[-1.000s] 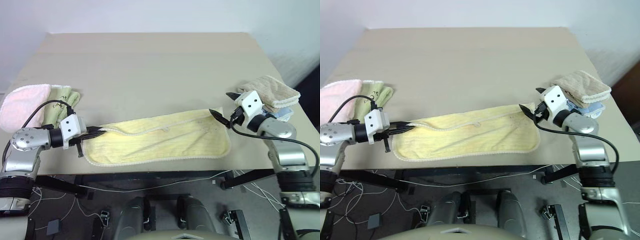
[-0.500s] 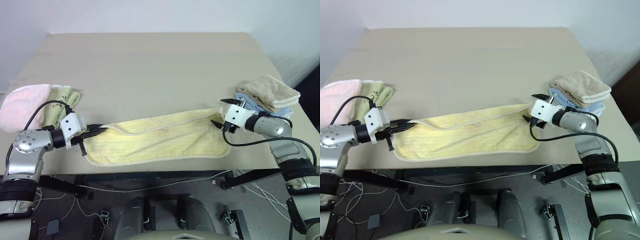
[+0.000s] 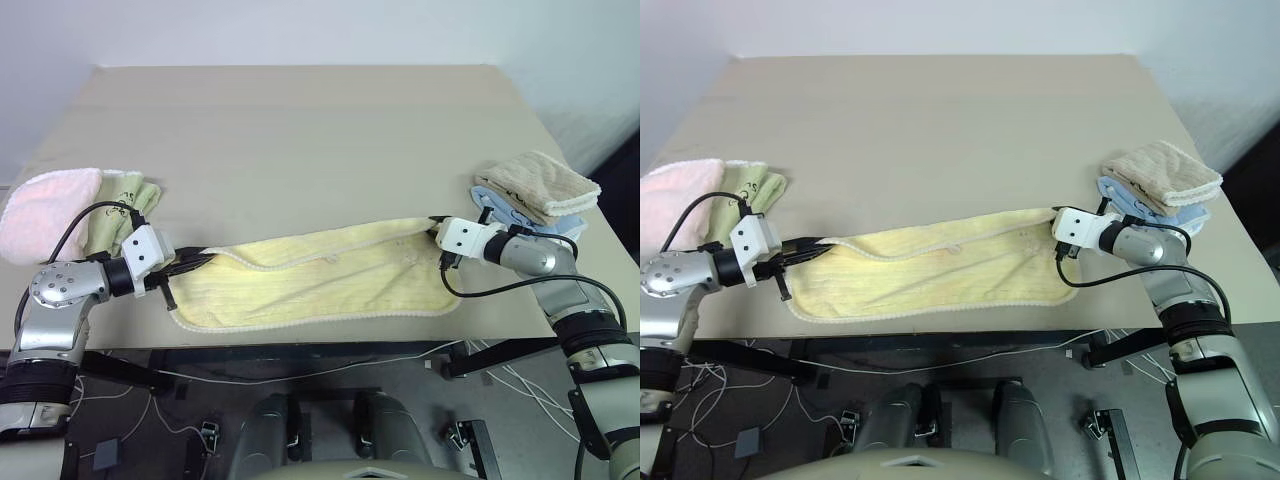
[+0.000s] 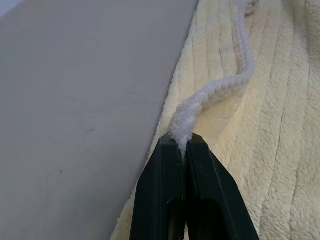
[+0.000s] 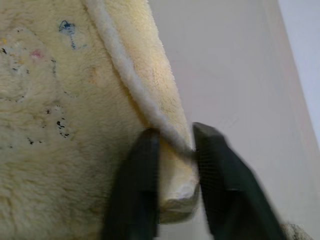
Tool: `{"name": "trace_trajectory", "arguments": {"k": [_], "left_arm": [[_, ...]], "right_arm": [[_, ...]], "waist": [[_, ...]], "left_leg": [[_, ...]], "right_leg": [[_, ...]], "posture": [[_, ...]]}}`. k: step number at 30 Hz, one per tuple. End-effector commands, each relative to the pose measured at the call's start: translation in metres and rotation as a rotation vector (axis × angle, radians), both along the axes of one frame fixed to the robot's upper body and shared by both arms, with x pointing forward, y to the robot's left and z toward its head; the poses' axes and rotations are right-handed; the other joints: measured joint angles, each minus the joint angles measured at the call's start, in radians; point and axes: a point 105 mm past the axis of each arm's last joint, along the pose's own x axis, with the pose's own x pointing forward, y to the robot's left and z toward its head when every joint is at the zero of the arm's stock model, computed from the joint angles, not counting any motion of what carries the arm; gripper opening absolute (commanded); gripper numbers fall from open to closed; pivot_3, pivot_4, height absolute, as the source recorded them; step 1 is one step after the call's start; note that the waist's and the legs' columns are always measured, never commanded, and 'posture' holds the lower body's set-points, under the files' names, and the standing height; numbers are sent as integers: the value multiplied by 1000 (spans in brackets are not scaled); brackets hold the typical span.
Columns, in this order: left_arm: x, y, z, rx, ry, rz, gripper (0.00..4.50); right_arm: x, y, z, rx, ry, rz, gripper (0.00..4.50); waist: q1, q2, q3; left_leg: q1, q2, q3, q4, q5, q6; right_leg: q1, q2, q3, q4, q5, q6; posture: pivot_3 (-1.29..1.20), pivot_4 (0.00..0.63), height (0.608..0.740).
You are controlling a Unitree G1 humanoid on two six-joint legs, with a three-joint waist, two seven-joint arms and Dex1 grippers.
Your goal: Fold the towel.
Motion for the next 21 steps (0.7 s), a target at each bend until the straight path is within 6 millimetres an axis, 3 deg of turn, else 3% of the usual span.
{"name": "trace_trajectory", "arguments": {"k": [1, 6, 11, 16, 18, 21], "left_arm": [[-1, 3, 8, -7, -39, 14, 0], [4, 6, 11, -23, -59, 52, 0], [39, 18, 36, -108, -181, 245, 0], [84, 43, 91, -202, -397, 520, 0], [91, 57, 128, -291, -519, 633, 0], [87, 80, 173, -409, -678, 757, 0]], "right_arm": [[3, 0, 10, 4, -29, 9, 36], [6, -1, 18, -16, -76, -4, 36], [18, -2, 48, 57, -165, -41, 36], [39, -9, 107, 114, -355, -115, 36], [41, -12, 139, 153, -460, -136, 36], [33, -17, 183, 235, -596, -132, 36]], "waist": [[0, 0, 0], [0, 0, 0], [3, 0, 0], [2, 0, 0], [1, 0, 0], [-1, -1, 1]], "left_leg": [[0, 0, 0, 0, 0, 0], [0, 0, 0, 0, 0, 0], [0, 0, 0, 1, 0, 0], [0, 0, 0, 1, 0, 0], [0, 0, 0, 1, 0, 0], [0, 0, 1, 1, 0, 0]], "right_leg": [[0, 0, 0, 0, 0, 0], [0, 0, 0, 0, 0, 0], [0, 0, 0, 1, 0, 0], [1, 0, 0, 1, 0, 0], [1, 1, 0, 0, 0, 0], [1, 1, 0, -1, 0, 1]], "posture": [[0, 150, 740], [0, 150, 740], [0, 150, 740], [0, 150, 740], [0, 150, 740], [0, 150, 740]]}}
